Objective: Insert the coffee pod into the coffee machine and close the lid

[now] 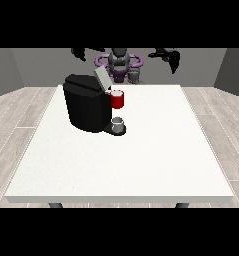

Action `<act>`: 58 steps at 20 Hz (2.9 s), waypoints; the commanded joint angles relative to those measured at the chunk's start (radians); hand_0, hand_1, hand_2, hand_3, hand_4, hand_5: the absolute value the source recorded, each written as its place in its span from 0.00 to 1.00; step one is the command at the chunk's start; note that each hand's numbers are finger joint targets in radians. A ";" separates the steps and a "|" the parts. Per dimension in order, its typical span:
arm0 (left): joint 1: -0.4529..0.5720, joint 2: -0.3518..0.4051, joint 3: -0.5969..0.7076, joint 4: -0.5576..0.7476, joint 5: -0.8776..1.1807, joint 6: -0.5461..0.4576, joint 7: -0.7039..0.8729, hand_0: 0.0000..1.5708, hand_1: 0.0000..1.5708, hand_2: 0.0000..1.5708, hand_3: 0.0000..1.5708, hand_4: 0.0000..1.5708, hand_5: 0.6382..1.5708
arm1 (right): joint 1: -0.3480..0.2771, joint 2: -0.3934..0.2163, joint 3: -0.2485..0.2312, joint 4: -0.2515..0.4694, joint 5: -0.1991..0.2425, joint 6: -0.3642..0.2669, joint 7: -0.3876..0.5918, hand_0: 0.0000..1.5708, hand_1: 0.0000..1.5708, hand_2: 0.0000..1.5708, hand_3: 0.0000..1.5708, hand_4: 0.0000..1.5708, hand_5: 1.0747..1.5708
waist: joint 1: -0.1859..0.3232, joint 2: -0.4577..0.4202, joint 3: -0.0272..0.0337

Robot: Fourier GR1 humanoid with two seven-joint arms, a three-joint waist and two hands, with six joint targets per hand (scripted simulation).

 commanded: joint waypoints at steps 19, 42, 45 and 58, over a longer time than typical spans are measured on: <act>0.195 0.050 -0.088 -0.340 0.121 0.058 0.055 0.00 0.00 0.00 0.00 0.00 1.00 | -0.249 0.006 -0.054 0.272 0.025 0.036 -0.080 0.00 0.00 0.00 0.00 0.00 1.00 | -0.027 0.186 -0.0003; 0.184 0.070 -0.125 -0.376 0.154 0.108 0.104 0.00 0.00 0.00 0.00 0.00 1.00 | -0.381 0.050 -0.024 0.409 0.097 0.031 -0.146 0.00 0.00 0.00 0.00 0.05 1.00 | -0.004 0.236 -0.0002; 0.163 0.080 -0.115 -0.321 0.128 0.137 0.033 0.00 0.00 0.00 0.00 0.09 1.00 | -0.476 0.035 -0.029 0.401 0.096 0.045 -0.092 0.00 0.00 0.00 0.00 0.10 1.00 | -0.022 0.263 -0.0004; 0.180 0.068 -0.155 -0.319 0.119 0.139 0.007 0.00 0.00 0.00 0.00 0.00 1.00 | -0.555 0.092 0.021 0.424 0.176 0.016 -0.064 0.00 0.00 0.00 0.00 0.07 1.00 | -0.022 0.234 -0.0004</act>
